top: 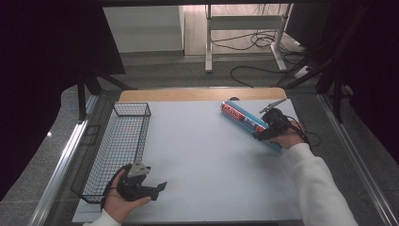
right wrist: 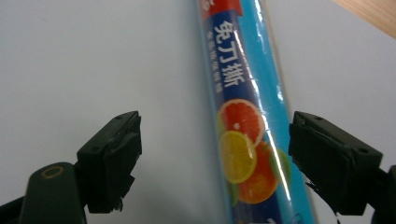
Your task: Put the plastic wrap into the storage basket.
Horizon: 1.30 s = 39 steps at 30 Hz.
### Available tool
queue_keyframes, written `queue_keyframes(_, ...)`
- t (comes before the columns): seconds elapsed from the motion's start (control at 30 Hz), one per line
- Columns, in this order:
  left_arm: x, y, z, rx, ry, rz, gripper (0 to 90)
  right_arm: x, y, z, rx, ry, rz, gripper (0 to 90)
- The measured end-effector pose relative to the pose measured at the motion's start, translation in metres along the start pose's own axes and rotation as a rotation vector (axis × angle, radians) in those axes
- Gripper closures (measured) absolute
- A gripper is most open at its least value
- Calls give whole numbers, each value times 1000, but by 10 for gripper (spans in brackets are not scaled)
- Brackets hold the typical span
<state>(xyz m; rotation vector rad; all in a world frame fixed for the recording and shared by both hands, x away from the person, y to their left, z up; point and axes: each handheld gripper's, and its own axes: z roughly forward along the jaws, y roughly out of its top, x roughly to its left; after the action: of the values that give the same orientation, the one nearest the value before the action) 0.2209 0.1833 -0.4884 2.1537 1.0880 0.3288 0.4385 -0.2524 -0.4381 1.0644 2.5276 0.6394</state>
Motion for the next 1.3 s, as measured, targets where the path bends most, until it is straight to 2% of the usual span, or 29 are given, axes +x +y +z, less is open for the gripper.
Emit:
queue_keyframes(0.1,0,0,0,0,-1,0,189,-5,2,5,10,-16,3,160)
queue_keyframes(0.13,0,0,0,0,-2,-1,189,-10,3,11,31,-26,0,158)
queue_keyframes(0.23,1,0,0,0,-3,-3,189,-15,4,16,49,-22,3,157)
queue_keyframes(0.27,1,0,0,0,-3,-3,189,-21,5,23,76,-17,2,158)
queue_keyframes(0.37,1,0,0,3,-3,1,189,-28,5,31,93,3,0,167)
queue_keyframes(0.4,1,0,0,3,-3,1,189,-28,5,31,93,3,0,167)
queue_keyframes(0.47,1,0,1,4,-4,4,189,-31,6,40,126,32,-1,171)
queue_keyframes(0.6,1,0,0,4,-4,6,189,-33,5,53,166,30,-1,184)
queue_keyframes(0.7,1,0,0,4,-4,6,189,-35,5,56,174,41,0,207)
queue_keyframes(0.73,1,0,0,3,-4,5,189,-36,5,60,190,55,-3,245)
queue_keyframes(0.8,1,0,0,3,-4,3,189,-36,4,63,200,61,-13,299)
queue_keyframes(1.03,1,0,0,2,-5,3,190,-38,7,64,224,71,-31,319)
queue_keyframes(1.1,2,0,0,1,-6,3,190,-39,7,64,224,73,-28,319)
queue_keyframes(1.3,2,0,0,1,-5,2,190,-40,6,62,211,121,18,326)
